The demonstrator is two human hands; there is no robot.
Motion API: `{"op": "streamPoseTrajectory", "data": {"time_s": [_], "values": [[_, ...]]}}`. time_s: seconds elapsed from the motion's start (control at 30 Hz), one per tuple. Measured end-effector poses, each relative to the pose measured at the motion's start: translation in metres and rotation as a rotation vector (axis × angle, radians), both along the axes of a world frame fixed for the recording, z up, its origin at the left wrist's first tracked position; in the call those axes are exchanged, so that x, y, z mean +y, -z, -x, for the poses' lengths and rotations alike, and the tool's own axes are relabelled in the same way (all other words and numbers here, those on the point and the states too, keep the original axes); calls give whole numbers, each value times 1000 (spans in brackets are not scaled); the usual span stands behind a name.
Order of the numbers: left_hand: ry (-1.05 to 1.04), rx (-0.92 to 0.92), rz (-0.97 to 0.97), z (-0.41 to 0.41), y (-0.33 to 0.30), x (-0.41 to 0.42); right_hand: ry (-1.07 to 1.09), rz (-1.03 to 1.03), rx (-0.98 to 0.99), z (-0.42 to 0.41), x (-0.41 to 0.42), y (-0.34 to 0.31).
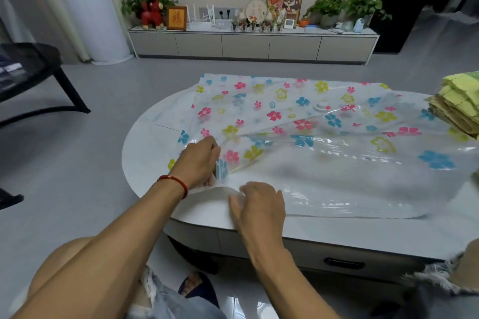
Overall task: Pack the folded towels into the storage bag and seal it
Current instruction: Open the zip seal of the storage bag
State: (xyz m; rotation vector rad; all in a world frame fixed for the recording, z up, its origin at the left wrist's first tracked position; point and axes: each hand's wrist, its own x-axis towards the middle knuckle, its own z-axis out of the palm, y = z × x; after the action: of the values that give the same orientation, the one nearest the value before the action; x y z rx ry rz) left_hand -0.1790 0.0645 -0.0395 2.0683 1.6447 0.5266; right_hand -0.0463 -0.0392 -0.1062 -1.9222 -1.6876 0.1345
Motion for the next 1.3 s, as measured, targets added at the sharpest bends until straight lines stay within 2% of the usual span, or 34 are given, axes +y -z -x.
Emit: {"op": "streamPoseTrajectory", "data": {"time_s": [0.07,0.17,0.27,0.37,0.63,0.77,0.87,0.97,1.07,1.13,1.2,1.3], "values": [[60,-32,43,0,2,-6,-81,100,-54,8,9,-9],[181,141,87,5,7,-16,-119,194,-1,8,16,-11],[190,318,-47,8,13,-22,-156,159,-19,7,12,-3],[97,370,-151,11,12,-17,-175,109,-12,6,4,9],[-195,180,-243,45,-15,25,-205,-182,-80,-10,-21,37],[-339,158,-349,51,-22,30,-249,-210,-70,-21,-27,38],[-349,133,-385,50,-27,26,-285,-216,-40,-31,-33,40],[-314,182,-433,42,-34,22,-347,-170,-14,-40,-38,40],[-158,187,-464,22,-37,11,-343,-126,68,-51,-41,28],[70,207,-501,8,-35,2,-263,-155,142,-69,-38,16],[347,401,-615,-11,-30,-5,-137,-194,66,-100,-31,7],[701,663,-715,-48,-17,-13,31,177,-92,-152,-24,-7]]}}
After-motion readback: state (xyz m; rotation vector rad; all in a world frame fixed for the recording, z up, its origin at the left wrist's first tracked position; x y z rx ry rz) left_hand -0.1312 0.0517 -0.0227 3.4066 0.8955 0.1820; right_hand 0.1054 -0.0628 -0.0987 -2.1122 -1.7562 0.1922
